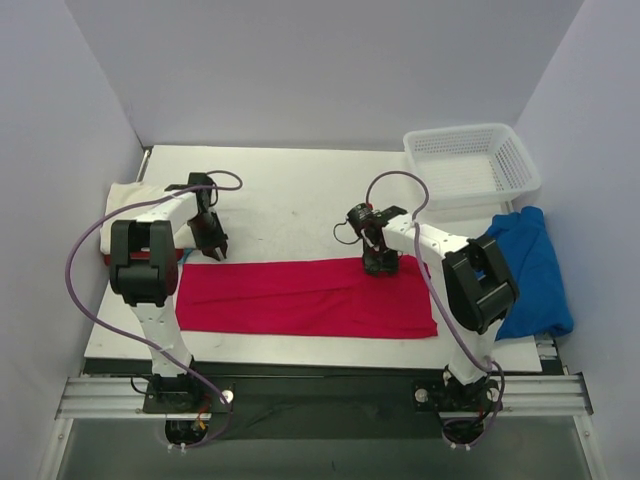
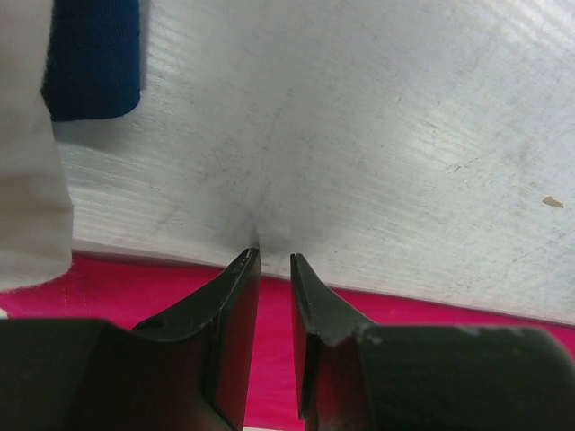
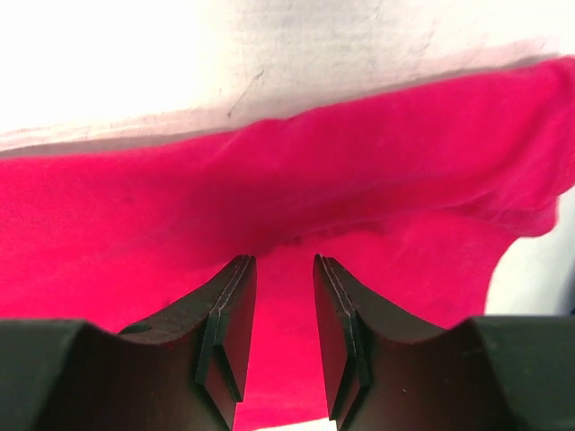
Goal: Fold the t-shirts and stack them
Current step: Rotate the tshirt 90 degrees
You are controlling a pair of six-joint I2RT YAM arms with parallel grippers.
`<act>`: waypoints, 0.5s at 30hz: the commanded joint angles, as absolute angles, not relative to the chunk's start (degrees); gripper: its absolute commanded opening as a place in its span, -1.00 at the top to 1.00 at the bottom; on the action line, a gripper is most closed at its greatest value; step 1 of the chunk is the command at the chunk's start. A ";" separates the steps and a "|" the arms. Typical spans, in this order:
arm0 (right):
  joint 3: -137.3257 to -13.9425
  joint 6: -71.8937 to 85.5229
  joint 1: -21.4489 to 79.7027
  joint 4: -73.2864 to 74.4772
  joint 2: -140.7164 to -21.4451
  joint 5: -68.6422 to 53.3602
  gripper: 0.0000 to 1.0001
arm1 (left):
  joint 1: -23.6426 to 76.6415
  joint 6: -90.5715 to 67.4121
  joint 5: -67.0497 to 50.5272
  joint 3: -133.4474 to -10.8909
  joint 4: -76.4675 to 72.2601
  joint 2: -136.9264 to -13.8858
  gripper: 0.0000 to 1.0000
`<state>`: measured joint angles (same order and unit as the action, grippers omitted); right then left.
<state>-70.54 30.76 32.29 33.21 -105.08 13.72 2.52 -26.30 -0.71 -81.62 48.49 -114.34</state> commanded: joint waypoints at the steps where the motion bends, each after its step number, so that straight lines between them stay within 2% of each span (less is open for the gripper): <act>1: -72.60 34.45 31.56 39.63 -106.43 11.17 0.35 | 2.37 -24.44 -0.44 -81.65 48.16 -110.84 0.38; 7: -75.84 35.33 29.01 42.71 -112.05 8.53 0.36 | 2.37 -23.38 -0.44 -80.68 48.34 -108.46 0.38; 15: -93.05 31.21 26.37 46.05 -122.68 9.75 0.38 | 2.37 -21.62 -0.70 -80.42 48.52 -105.91 0.38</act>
